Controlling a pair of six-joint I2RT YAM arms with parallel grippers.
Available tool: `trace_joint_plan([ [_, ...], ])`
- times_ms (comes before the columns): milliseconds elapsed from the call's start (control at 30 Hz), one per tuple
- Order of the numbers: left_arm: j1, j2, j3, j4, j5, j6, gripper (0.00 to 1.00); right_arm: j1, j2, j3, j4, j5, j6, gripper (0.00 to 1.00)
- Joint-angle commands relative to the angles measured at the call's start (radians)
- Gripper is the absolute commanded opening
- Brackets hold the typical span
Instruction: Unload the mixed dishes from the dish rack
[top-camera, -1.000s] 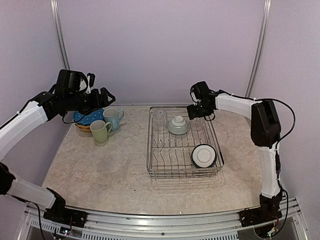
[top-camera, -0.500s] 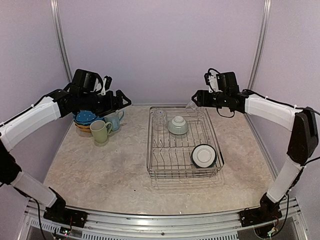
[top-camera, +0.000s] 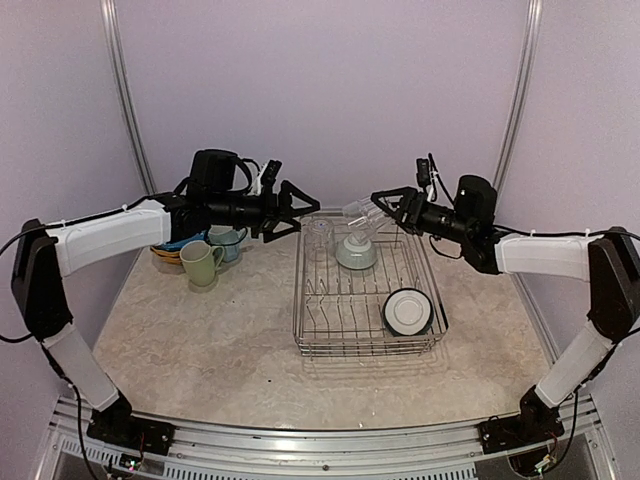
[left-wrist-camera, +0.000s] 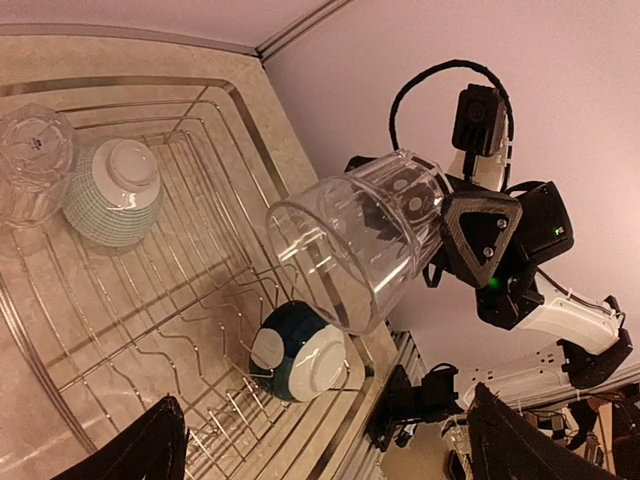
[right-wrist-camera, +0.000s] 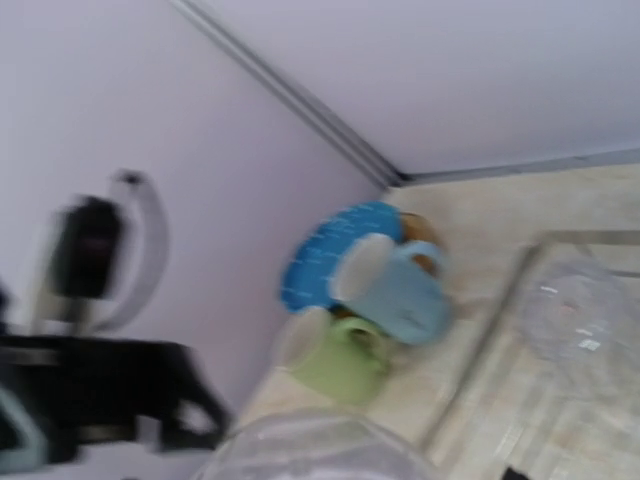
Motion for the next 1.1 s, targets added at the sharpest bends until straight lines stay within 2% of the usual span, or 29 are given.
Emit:
trace_joint_plan([
  [0, -0.014, 0.089, 0.025, 0.248, 0.189, -0.159, 0.94, 0.006, 0.0, -0.02, 0.242, -0.085, 0.131, 0.01],
  [67, -0.02, 0.127, 0.036, 0.294, 0.224, -0.198, 0.99, 0.014, 0.007, -0.023, 0.266, -0.094, 0.151, 0.01],
  [367, -0.029, 0.192, 0.039, 0.435, 0.294, -0.296, 0.99, 0.055, 0.057, -0.031, 0.322, -0.11, 0.183, 0.01],
  [700, -0.038, 0.261, 0.052, 0.585, 0.345, -0.411, 0.91, 0.093, 0.122, -0.003, 0.363, -0.13, 0.212, 0.0],
  [833, -0.037, 0.278, 0.058, 0.632, 0.359, -0.443, 0.78, 0.102, 0.139, -0.007, 0.39, -0.131, 0.224, 0.0],
  [967, -0.033, 0.287, 0.056, 0.652, 0.369, -0.466, 0.53, 0.104, 0.141, -0.012, 0.401, -0.129, 0.225, 0.0],
  [1067, -0.031, 0.292, 0.055, 0.665, 0.377, -0.476, 0.39, 0.104, 0.14, -0.005, 0.383, -0.129, 0.212, 0.03],
])
